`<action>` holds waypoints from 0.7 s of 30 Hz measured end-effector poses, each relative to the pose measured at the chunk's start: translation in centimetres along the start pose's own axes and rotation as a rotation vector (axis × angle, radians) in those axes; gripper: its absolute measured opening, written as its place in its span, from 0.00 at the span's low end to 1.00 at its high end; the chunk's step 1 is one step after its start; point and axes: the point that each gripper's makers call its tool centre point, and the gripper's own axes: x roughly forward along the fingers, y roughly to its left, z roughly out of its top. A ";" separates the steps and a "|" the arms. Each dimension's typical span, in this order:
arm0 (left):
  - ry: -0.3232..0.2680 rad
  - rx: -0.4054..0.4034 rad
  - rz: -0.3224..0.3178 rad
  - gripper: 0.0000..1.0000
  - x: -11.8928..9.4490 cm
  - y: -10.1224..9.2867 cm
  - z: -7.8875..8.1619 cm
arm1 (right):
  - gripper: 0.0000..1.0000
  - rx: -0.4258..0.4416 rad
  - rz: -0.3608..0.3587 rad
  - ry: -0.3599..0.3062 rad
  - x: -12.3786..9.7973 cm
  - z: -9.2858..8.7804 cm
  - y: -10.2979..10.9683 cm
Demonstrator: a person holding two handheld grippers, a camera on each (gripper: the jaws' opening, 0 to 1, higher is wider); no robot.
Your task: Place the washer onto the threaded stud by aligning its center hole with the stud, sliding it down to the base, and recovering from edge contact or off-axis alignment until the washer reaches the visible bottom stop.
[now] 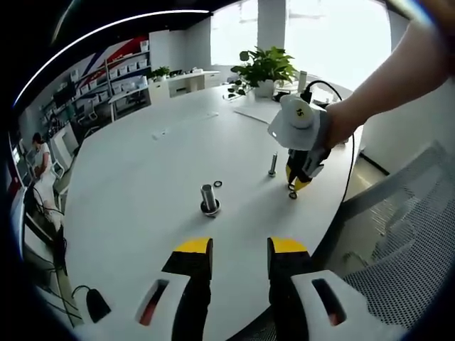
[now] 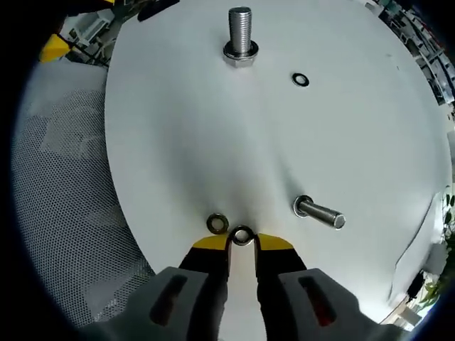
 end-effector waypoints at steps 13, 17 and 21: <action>0.001 0.001 0.000 0.29 0.0 0.1 0.0 | 0.15 -0.008 0.003 -0.120 0.0 0.0 0.0; 0.002 0.003 -0.004 0.29 0.0 -0.1 -0.1 | 0.19 0.012 0.024 -0.114 -0.1 0.2 0.3; 0.004 0.006 -0.003 0.29 0.0 -0.1 -0.1 | 0.18 -0.002 0.017 -0.126 -0.1 0.3 0.1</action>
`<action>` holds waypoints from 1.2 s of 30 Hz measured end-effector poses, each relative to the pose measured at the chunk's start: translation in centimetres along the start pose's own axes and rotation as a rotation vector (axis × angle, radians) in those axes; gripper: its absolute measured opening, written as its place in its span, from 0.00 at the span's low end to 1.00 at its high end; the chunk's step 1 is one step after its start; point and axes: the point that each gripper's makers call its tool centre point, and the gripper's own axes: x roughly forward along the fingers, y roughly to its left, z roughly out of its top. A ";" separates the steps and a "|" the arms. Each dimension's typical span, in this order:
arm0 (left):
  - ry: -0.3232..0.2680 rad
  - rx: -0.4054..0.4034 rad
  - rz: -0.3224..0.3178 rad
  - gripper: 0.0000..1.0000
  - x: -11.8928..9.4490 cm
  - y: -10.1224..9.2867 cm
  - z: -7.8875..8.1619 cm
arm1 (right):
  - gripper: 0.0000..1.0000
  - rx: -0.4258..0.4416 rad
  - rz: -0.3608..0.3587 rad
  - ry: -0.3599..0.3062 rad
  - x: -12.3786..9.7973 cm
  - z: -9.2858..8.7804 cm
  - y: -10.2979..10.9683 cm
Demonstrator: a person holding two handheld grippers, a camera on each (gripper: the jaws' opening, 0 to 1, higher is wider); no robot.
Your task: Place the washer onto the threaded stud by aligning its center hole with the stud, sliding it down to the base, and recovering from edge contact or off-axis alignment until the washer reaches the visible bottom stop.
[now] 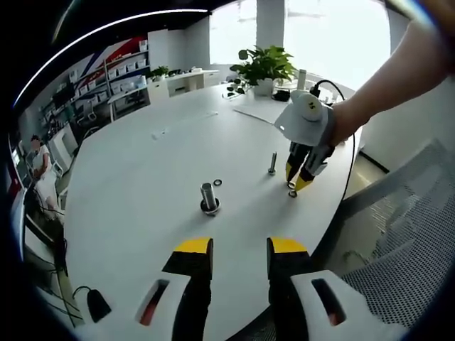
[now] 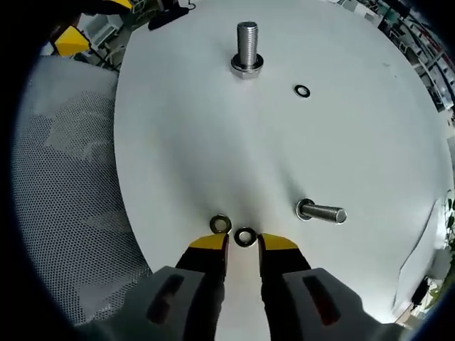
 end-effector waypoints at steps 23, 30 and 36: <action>0.002 0.002 0.001 0.28 0.1 0.0 0.0 | 0.14 0.043 -0.059 0.112 0.1 0.0 -0.3; 0.002 0.001 0.004 0.28 0.0 0.1 0.0 | 0.13 0.083 -0.062 0.006 -0.1 -0.1 -0.3; -0.001 -0.001 0.006 0.28 0.0 0.2 0.0 | 0.13 0.134 -0.066 -0.041 -0.1 -0.1 -0.3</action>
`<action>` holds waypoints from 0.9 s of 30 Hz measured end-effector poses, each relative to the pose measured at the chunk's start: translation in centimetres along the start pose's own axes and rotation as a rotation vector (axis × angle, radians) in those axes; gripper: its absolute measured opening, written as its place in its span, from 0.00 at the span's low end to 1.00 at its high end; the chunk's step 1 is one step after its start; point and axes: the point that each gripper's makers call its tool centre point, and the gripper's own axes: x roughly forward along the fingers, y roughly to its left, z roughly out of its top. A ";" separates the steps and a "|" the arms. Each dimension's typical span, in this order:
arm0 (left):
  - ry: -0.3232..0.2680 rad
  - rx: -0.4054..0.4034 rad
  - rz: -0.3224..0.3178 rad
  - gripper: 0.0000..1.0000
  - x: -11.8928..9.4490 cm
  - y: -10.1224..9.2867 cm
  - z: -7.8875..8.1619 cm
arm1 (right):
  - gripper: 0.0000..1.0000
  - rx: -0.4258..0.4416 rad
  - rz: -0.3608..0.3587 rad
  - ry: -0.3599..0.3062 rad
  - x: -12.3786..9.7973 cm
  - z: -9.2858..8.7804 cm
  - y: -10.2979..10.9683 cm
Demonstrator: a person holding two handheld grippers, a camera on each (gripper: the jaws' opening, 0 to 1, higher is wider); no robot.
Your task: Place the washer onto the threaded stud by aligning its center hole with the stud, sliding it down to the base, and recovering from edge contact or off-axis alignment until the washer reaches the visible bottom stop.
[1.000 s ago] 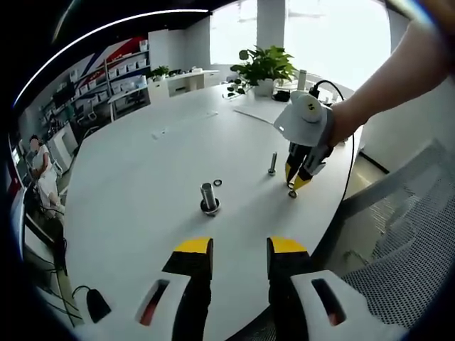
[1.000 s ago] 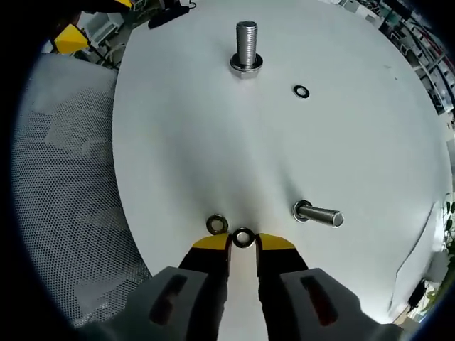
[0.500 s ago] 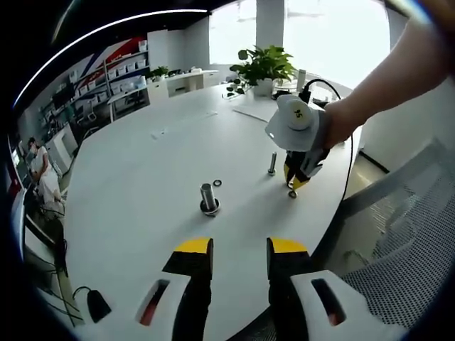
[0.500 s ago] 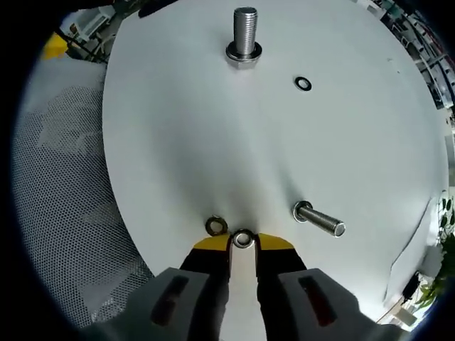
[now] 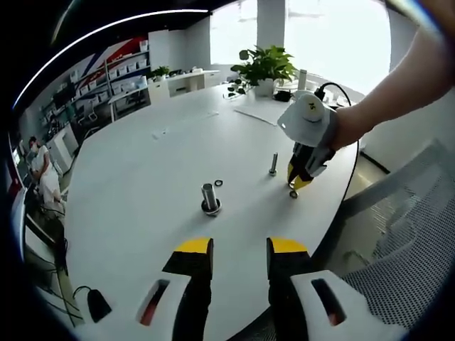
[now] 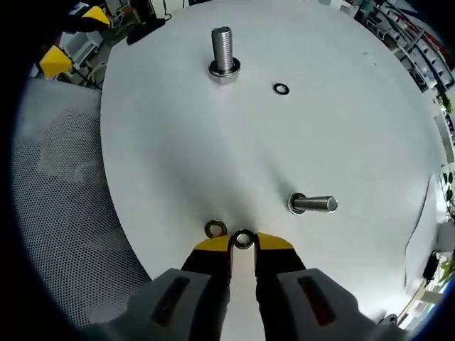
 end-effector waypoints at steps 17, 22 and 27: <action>-0.017 -0.008 0.010 0.28 -0.1 0.2 0.4 | 0.13 0.082 -0.034 -0.090 -2.9 0.2 -2.0; -0.021 -0.012 0.012 0.29 -0.2 0.3 0.5 | 0.13 0.084 -0.042 -0.126 -3.8 1.3 -2.2; -0.024 -0.010 0.012 0.29 -0.1 0.3 0.6 | 0.13 0.071 -0.050 -0.148 -4.6 2.1 -2.5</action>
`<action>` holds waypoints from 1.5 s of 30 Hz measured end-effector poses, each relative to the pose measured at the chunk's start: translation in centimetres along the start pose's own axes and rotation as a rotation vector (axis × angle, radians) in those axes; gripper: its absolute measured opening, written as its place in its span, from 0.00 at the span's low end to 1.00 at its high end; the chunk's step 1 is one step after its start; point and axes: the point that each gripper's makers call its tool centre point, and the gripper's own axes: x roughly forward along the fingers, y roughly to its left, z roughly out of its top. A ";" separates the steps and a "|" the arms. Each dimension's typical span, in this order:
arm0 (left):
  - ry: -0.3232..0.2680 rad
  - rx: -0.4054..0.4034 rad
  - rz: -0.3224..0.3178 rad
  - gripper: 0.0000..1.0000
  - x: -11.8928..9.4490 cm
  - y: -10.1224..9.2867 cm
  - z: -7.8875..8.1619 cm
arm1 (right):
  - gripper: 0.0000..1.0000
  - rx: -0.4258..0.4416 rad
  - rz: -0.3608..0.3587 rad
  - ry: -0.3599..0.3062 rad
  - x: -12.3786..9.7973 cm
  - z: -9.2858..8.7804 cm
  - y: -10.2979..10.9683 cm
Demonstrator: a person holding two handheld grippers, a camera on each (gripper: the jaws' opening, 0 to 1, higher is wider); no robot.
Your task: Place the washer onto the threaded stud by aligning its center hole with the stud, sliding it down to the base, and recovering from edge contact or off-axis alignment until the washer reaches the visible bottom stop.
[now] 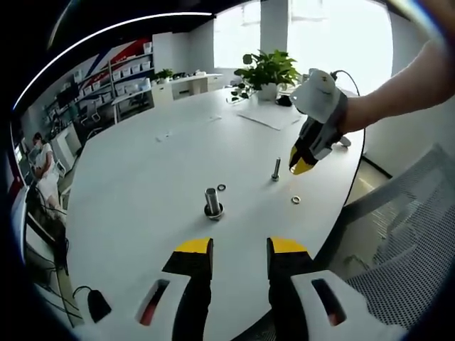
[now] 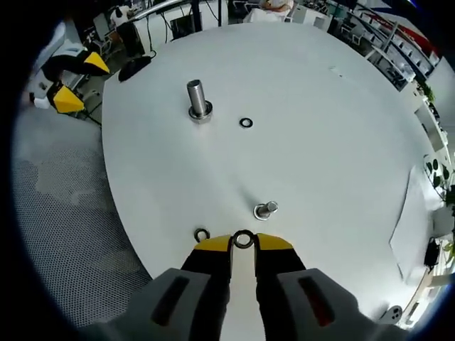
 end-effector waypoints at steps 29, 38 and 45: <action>0.004 0.013 -0.002 0.28 0.1 -0.2 -0.1 | 0.13 -0.090 -0.051 -0.028 -0.7 3.0 -2.0; 0.003 0.011 -0.001 0.28 0.0 -0.1 0.0 | 0.13 -0.112 -0.045 0.011 0.0 2.4 -2.2; 0.006 0.010 -0.003 0.28 0.0 -0.1 -0.1 | 0.13 -0.114 -0.036 0.021 0.5 2.4 -2.3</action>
